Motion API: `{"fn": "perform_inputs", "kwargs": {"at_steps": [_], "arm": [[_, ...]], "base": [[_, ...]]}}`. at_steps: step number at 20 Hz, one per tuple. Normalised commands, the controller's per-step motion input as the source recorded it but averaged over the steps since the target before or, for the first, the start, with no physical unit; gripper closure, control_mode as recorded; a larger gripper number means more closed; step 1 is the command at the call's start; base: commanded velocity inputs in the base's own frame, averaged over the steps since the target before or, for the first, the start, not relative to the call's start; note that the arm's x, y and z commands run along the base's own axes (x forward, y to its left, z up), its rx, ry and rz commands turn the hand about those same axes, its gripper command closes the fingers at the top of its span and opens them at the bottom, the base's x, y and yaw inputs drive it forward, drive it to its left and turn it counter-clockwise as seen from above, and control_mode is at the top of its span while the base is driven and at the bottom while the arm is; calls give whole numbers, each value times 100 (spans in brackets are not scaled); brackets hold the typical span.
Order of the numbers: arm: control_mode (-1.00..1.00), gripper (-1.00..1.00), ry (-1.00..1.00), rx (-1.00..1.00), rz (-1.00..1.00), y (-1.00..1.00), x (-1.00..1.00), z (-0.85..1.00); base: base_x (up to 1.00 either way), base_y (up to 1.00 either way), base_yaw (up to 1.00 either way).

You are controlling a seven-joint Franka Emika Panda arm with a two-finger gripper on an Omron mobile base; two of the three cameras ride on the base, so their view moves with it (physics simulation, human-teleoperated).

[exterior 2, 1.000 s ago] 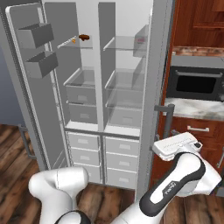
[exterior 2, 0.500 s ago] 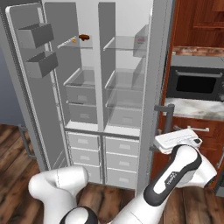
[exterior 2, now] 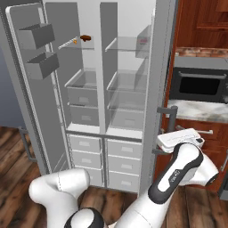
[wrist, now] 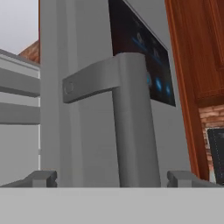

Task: There's a chicken drumstick in the fridge that needs to be moved to the freezer for freezing. Pick up the chicken drumstick from the fridge, place it on any shelf in the freezer, and close the fridge and freezer doors when done.

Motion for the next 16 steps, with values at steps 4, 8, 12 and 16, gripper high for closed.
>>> {"fn": "perform_inputs", "kwargs": {"at_steps": [4,8,12,16], "arm": [[-100,-100,4,0,-2,-5,5,0],[-100,-100,5,0,-4,-1,11,0],[-100,-100,5,0,-3,7,20,-9],[-100,-100,11,0,0,7,36,-7]], "base": [[0,0,0],[0,0,0],[0,0,0],[0,0,0]]}}
